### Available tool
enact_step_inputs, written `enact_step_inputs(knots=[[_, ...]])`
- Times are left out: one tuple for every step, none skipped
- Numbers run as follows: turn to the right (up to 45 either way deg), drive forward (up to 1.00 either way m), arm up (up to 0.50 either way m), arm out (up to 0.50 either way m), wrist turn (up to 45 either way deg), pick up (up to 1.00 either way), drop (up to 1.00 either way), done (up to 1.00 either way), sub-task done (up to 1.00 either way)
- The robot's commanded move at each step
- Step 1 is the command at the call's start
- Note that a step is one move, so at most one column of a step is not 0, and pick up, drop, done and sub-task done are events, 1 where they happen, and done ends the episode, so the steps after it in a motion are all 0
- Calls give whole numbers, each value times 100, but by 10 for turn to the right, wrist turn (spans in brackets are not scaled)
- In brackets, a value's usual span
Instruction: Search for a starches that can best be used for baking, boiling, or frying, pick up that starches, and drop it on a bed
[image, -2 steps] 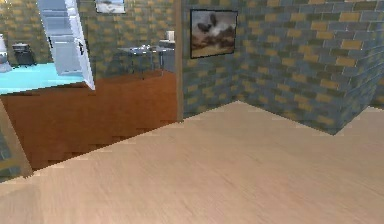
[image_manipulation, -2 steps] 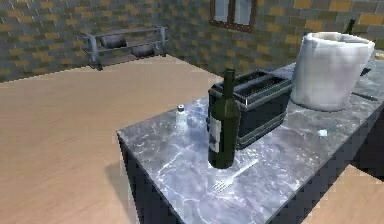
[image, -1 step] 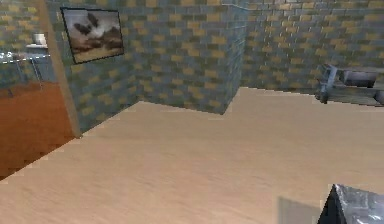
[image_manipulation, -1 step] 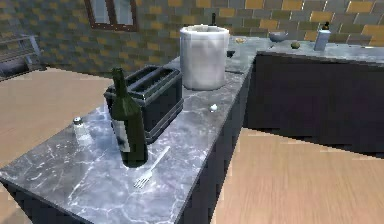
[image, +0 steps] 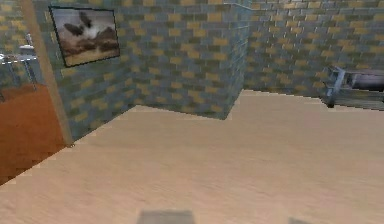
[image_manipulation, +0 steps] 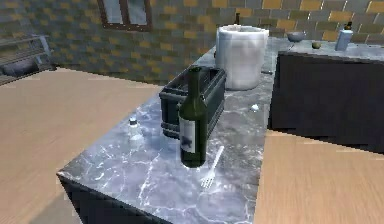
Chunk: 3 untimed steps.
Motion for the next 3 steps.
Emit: enact_step_inputs(knots=[[-450, 0, 0, 0, 0, 0, 0, 0, 0], [-450, 0, 0, 0, 0, 0, 0, 0, 0], [-30, 0, 0, 0, 0, 0, 0, 0, 0]])
